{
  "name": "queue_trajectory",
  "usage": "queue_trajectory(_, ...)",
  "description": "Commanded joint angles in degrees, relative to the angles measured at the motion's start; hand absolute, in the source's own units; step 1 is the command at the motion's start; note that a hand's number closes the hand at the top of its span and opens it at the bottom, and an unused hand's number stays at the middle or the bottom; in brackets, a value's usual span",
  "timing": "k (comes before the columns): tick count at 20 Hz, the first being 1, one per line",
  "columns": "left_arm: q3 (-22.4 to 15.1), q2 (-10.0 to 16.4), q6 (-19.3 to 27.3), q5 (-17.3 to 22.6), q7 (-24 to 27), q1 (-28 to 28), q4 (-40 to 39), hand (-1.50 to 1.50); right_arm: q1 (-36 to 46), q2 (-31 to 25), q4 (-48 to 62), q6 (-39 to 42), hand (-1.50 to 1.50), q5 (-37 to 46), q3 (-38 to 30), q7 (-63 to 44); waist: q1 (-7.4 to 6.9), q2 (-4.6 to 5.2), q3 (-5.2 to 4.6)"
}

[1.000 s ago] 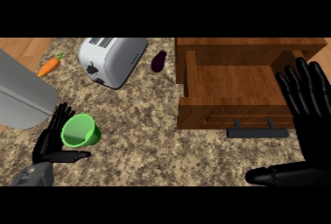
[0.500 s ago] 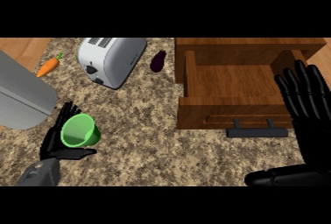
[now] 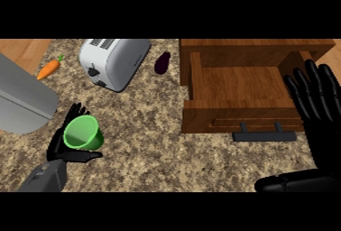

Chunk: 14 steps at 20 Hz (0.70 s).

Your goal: Pick up the cup, place it into the drawer and close the drawer

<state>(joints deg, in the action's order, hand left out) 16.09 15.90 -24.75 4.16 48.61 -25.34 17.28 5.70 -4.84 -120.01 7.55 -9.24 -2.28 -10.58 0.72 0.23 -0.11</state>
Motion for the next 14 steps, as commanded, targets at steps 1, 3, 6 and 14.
queue_trajectory(1, -1.37, -3.02, -6.85, -0.54, 6.85, 1.92, -0.66, -1.5, 0.01, 0.87, 1.16, -0.37, -1.5, 1.39, 1.41, 0.52, -0.01, 0.09, -0.03)
queue_trajectory(3, 0.14, 0.94, -11.16, 1.55, 2.5, -1.26, -0.63, -1.5, 2.37, -1.18, -0.76, -0.37, -1.5, -2.26, -2.15, -2.89, 0.21, 0.02, -0.04)
queue_trajectory(6, -0.85, -1.09, -12.07, 1.22, 5.14, 0.84, -0.05, 1.5, 0.98, 1.82, -0.74, -2.23, -1.5, 2.26, 2.51, -1.65, 0.04, 0.03, -0.07)
queue_trajectory(14, -0.62, -0.64, -7.45, 1.65, 10.76, 0.4, 4.12, 1.5, 0.12, 0.15, -0.83, -0.51, -1.5, 0.95, 0.48, -0.45, 0.27, 0.04, -0.05)
